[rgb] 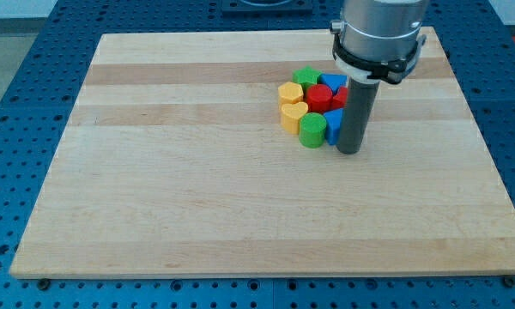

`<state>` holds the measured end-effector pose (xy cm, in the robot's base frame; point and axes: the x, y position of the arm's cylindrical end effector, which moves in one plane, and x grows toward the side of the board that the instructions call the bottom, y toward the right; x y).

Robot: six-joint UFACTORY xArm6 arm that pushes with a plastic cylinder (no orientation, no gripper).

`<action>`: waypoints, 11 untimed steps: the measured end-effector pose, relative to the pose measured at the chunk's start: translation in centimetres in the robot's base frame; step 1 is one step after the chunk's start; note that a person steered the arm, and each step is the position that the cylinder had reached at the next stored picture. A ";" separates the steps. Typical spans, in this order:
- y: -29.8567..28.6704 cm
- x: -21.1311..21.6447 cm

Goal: Push green circle up a bit

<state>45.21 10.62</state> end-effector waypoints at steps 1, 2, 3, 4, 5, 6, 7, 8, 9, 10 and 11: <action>-0.4 -0.4; -0.5 -0.4; -0.9 -0.7; -0.9 -0.7; -0.9 0.9; -1.9 2.0; -3.2 2.0; -3.7 2.0; -3.7 1.5; -3.7 0.6; -3.8 -0.1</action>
